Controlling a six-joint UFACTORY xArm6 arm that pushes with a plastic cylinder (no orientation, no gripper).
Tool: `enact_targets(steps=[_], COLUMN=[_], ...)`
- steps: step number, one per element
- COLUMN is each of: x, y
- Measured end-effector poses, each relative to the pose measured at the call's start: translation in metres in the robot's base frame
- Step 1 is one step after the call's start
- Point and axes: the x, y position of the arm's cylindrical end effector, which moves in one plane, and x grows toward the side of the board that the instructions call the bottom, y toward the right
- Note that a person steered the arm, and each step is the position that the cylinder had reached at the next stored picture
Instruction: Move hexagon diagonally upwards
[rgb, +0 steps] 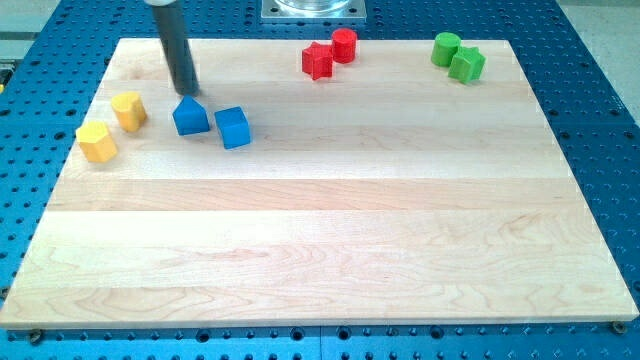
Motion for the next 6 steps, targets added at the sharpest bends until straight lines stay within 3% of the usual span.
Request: enact_targets(steps=[3, 4, 5, 6], x=[0.107, 0.129, 0.18, 0.171], y=[0.067, -0.01, -0.083, -0.098])
